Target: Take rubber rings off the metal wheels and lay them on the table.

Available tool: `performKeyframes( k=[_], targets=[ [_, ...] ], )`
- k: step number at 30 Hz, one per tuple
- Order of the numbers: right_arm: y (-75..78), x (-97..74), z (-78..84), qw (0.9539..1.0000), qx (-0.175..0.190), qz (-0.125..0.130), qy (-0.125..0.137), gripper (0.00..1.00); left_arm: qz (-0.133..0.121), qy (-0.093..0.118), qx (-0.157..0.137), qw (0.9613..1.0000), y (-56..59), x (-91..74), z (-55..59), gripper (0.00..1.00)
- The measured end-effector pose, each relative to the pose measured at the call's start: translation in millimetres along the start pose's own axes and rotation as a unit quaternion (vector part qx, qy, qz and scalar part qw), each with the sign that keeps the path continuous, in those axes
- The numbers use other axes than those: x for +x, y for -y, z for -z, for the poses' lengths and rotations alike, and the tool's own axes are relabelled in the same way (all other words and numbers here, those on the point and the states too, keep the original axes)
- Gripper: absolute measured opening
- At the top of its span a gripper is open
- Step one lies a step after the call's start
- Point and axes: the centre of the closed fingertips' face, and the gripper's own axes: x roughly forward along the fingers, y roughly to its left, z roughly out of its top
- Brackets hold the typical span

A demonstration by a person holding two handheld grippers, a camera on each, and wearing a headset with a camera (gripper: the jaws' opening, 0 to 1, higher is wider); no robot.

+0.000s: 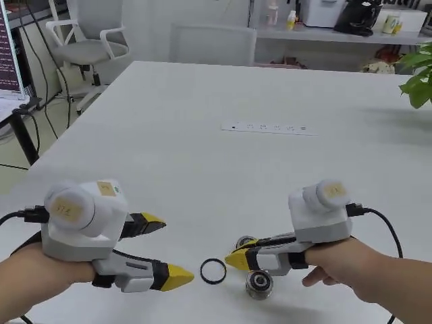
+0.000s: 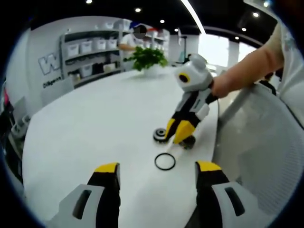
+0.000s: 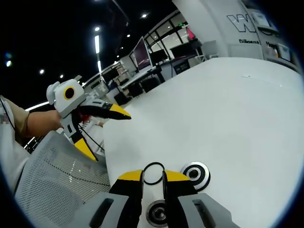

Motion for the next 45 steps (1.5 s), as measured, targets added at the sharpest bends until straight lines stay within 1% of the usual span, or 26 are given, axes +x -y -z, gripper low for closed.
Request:
performKeyframes(
  k=[4,7,14,20,26,28,31,38,42,45],
  targets=[
    [7.0,-10.8,-5.8,0.9999,0.001,0.008,0.015,0.14,0.005,0.0,0.004,1.0,-0.3,5.2,-5.8,0.64],
    [15.7,-20.2,-7.0,0.9996,0.002,0.018,0.021,0.14,0.008,-0.002,0.009,0.9999,-0.3,9.4,-9.8,0.63],
    [35.3,-37.8,-5.4,0.9988,0.001,0.04,0.029,0.15,0.017,-0.007,0.012,0.9998,-2.9,23.1,-15.7,0.63],
    [47.6,-45.9,-3.1,0.998,-0.007,0.054,0.033,0.16,0.024,-0.009,0.006,0.9996,-2.8,36.5,-21.8,0.61],
    [53.4,-46.4,1.7,0.9978,-0.016,0.058,0.027,0.18,0.029,-0.011,0.009,0.9995,-5.1,47.0,-26.2,0.59],
    [54.2,-45.3,4.2,0.9977,-0.027,0.058,0.022,0.19,0.03,-0.012,0.01,0.9994,-4.9,51.0,-26.8,0.58],
    [55.7,-41.7,8.6,0.9973,-0.044,0.057,0.013,0.19,0.032,-0.013,0.017,0.9993,-4.4,56.5,-27.9,0.54],
    [54.1,-33.8,15.5,0.9962,-0.07,0.053,-0.003,0.23,0.041,-0.019,0.02,0.9988,-2.8,68.7,-27.1,0.53],
    [54.1,-30.4,17.6,0.9957,-0.077,0.05,-0.007,0.25,0.046,-0.026,0.023,0.9983,-2.0,76.0,-24.7,0.52],
    [54.8,-29.1,17.5,0.9956,-0.079,0.049,-0.006,0.26,0.05,-0.028,0.024,0.9981,-0.1,80.7,-25.0,0.51]
  ],
)
